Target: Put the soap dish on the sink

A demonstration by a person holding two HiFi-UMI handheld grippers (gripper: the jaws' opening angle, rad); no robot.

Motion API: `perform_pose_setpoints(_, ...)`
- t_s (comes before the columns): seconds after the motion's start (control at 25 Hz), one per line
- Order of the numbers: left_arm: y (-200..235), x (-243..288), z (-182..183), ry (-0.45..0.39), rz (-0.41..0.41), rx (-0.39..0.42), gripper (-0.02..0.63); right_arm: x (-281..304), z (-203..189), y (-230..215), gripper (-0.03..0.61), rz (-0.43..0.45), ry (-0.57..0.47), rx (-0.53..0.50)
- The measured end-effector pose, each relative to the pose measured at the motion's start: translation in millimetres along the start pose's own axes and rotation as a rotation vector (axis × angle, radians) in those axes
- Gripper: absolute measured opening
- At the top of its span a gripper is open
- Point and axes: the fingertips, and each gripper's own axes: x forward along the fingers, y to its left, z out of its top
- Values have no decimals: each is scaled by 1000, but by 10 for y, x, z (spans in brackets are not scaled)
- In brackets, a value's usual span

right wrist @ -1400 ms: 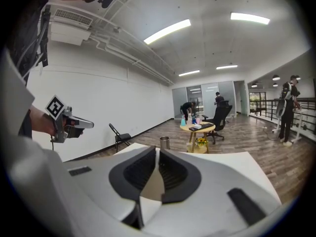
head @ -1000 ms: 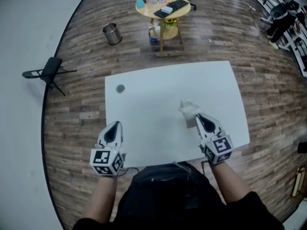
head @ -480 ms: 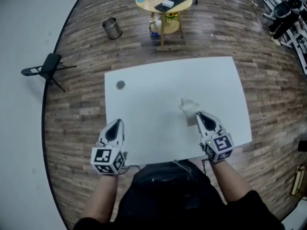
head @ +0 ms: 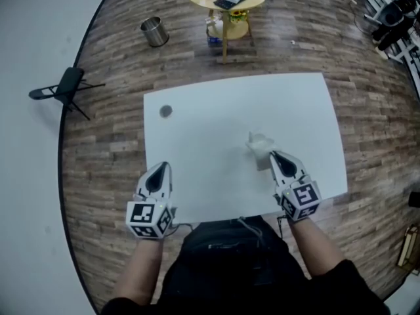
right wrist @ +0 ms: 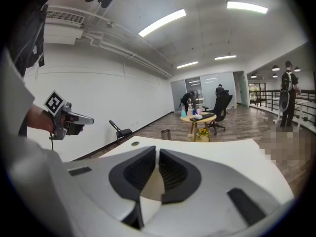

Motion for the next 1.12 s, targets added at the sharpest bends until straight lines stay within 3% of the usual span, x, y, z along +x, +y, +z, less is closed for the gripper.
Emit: perform_pose_setpoints(1.12, -192, 201, -188, 62, -24, -11, -11, 158, -307, -184, 34, 14, 47, 7)
